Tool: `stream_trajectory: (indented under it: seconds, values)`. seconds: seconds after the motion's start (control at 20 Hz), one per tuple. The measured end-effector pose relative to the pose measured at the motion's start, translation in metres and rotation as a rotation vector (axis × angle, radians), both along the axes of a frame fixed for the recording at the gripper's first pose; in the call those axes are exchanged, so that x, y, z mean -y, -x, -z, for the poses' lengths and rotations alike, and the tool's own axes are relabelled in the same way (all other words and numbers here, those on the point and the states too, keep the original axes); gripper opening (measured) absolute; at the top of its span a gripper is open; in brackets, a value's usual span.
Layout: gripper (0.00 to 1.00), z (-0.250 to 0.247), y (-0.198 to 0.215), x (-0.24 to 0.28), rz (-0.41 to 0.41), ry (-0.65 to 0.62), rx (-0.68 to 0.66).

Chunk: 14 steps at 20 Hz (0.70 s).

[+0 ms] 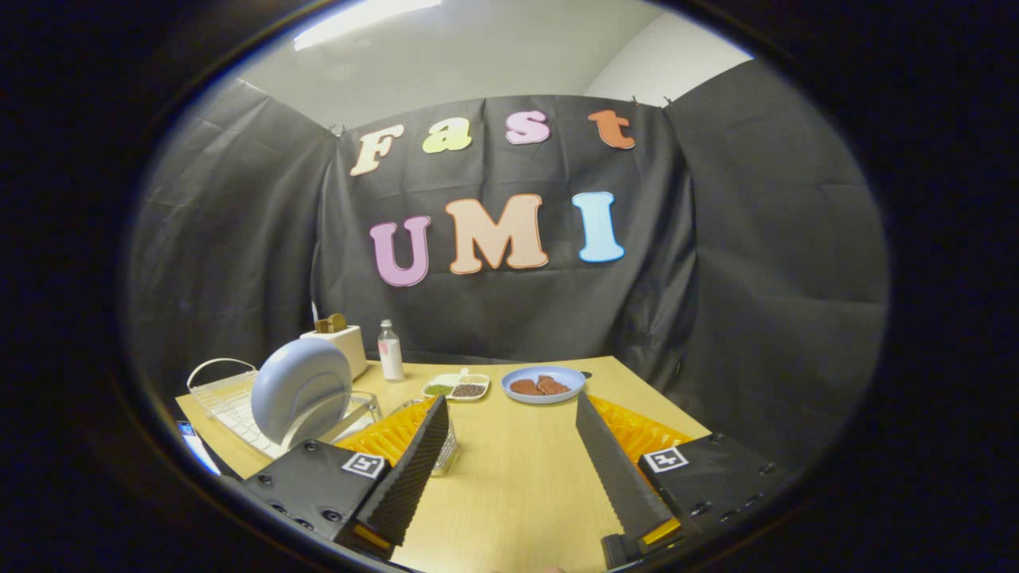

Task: Take the plate from the dish rack, then take the spoon from the basket and place it into the plate.

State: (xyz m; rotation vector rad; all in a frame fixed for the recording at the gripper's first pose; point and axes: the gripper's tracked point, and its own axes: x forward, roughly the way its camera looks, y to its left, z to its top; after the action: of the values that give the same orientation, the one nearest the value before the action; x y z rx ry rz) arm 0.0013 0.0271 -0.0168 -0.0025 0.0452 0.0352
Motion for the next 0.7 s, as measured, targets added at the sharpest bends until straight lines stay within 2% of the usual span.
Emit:
stream_trajectory:
  seconds: [0.3,0.55,0.7]
  values:
    - [1.0,-0.003,-0.002,-0.022,-0.001,-0.014,-0.015]
    - [1.0,-0.041,-0.001,-0.051,-0.027,0.01,0.012]
    - [1.0,-0.057,-0.002,-0.083,-0.076,-0.003,-0.003]
